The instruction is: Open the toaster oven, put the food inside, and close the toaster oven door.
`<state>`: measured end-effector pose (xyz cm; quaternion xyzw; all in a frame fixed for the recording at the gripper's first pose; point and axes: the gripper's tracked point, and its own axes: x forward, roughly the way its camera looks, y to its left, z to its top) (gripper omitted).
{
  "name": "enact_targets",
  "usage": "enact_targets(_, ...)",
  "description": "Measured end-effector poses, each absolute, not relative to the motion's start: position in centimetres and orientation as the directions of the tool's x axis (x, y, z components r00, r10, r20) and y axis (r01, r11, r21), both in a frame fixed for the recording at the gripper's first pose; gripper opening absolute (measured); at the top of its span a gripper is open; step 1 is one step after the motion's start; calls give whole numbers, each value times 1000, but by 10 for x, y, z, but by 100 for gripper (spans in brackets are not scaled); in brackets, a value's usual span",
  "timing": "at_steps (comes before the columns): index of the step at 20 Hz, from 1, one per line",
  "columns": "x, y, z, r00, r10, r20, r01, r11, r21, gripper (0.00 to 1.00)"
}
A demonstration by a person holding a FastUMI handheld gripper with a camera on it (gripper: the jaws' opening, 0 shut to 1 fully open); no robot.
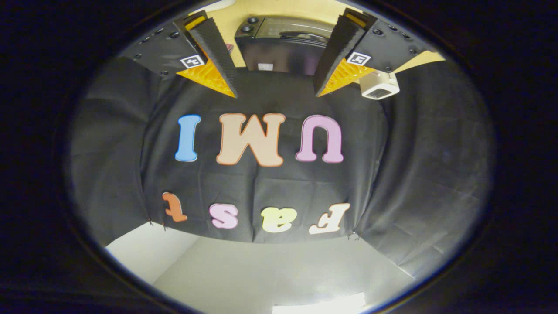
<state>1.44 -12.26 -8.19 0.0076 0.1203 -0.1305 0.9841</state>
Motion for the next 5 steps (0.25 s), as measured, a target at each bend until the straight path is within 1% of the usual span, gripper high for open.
enact_targets(5, -16, -165, -50, 936, -300, -186, 298, 954, -38, 100)
